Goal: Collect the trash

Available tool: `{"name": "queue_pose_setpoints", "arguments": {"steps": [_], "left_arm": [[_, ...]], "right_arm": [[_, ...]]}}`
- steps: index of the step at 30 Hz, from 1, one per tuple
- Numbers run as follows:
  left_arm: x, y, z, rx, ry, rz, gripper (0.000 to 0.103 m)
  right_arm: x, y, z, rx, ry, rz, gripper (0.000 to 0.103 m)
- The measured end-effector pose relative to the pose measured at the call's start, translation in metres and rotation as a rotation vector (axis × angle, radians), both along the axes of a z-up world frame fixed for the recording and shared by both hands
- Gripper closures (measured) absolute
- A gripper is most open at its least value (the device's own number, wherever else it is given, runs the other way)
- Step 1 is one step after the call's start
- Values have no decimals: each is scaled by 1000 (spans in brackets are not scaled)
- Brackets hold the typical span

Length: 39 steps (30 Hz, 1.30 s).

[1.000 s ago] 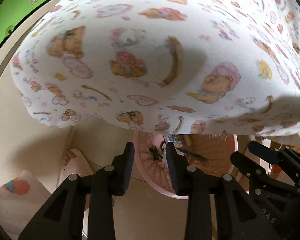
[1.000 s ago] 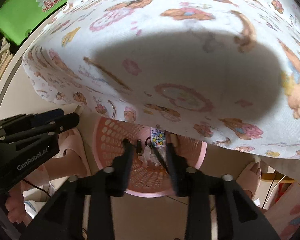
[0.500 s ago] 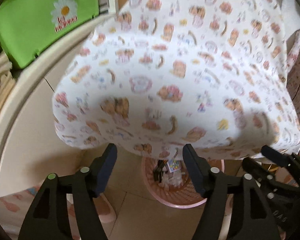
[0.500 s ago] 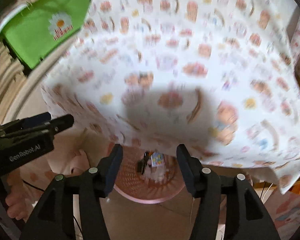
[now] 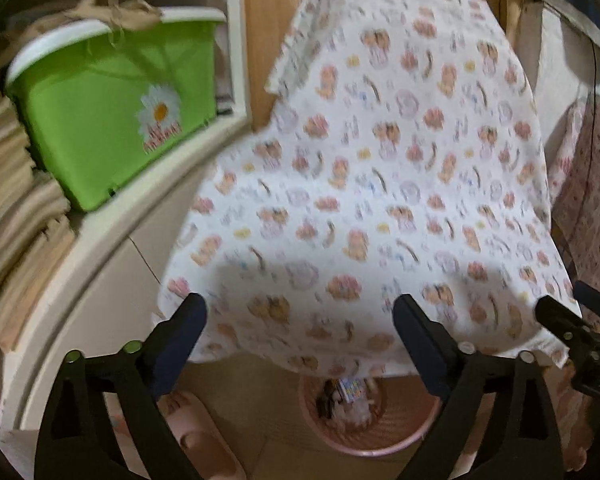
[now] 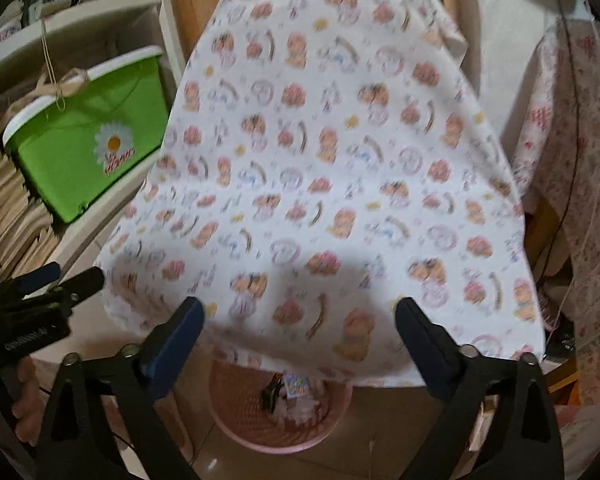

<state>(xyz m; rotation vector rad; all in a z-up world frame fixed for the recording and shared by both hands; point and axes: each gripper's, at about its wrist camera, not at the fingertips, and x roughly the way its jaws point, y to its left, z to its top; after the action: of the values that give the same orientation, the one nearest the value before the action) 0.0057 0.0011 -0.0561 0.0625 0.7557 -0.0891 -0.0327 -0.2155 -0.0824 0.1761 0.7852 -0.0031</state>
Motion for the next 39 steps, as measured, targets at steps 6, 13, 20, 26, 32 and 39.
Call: {"name": "queue_pose_setpoints", "arguments": {"steps": [6,13,20,26,32,39], "left_arm": [[-2,7,16,-18,-58,0,1],[-3,4,18,-25,-56,-24,1],[-3,-1,18,-21,-61,-30,1],[-2,-2,18,-33,-61,-28,1],[-3,-7,18,-26,-64,-41,1],[-3,-9,19,-21,-61,-52,1]], "right_arm": [[-4,-3,17,-41,-66,-16,1],[-6,-4,25,-61,-91,-14,0],[-5,-8,26,-56,-98,-27,0],[-5,-9,29,-74,-114,-36,0],[-5,-8,30,-79,-122,-36,0],[-5,-7,31,-85,-126,-35,0]]}}
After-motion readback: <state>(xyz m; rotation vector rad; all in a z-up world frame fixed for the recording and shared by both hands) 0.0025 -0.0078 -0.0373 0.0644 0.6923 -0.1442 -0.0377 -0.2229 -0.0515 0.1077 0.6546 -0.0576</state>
